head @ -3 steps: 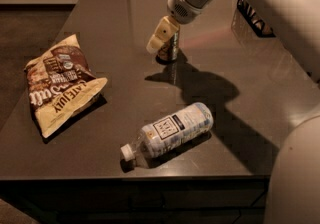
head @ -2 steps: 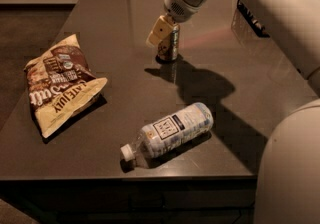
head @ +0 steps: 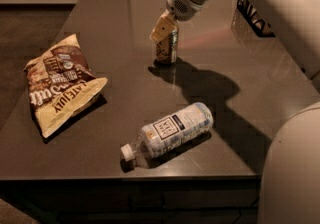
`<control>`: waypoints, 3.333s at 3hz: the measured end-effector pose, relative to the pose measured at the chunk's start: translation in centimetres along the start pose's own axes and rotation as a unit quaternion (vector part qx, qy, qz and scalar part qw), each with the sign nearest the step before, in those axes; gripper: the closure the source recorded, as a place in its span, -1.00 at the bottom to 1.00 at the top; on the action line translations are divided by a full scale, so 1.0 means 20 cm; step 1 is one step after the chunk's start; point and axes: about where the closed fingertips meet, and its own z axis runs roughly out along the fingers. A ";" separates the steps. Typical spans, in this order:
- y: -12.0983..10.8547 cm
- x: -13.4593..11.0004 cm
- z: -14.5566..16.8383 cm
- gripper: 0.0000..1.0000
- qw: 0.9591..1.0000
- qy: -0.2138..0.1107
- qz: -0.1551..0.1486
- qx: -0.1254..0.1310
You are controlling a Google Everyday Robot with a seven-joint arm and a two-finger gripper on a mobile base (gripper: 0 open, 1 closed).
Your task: Move orange can near blue plastic bottle
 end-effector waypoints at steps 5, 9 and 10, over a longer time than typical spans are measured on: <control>0.74 0.24 -0.32 0.67 0.994 -0.023 -0.089 -0.060; 0.68 0.45 -0.38 -1.00 0.997 -0.009 -0.069 -0.033; 0.68 0.46 -0.39 -1.00 0.997 -0.007 -0.065 -0.034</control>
Offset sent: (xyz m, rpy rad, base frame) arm -0.1529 0.0009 0.0269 0.0408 0.0007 0.2369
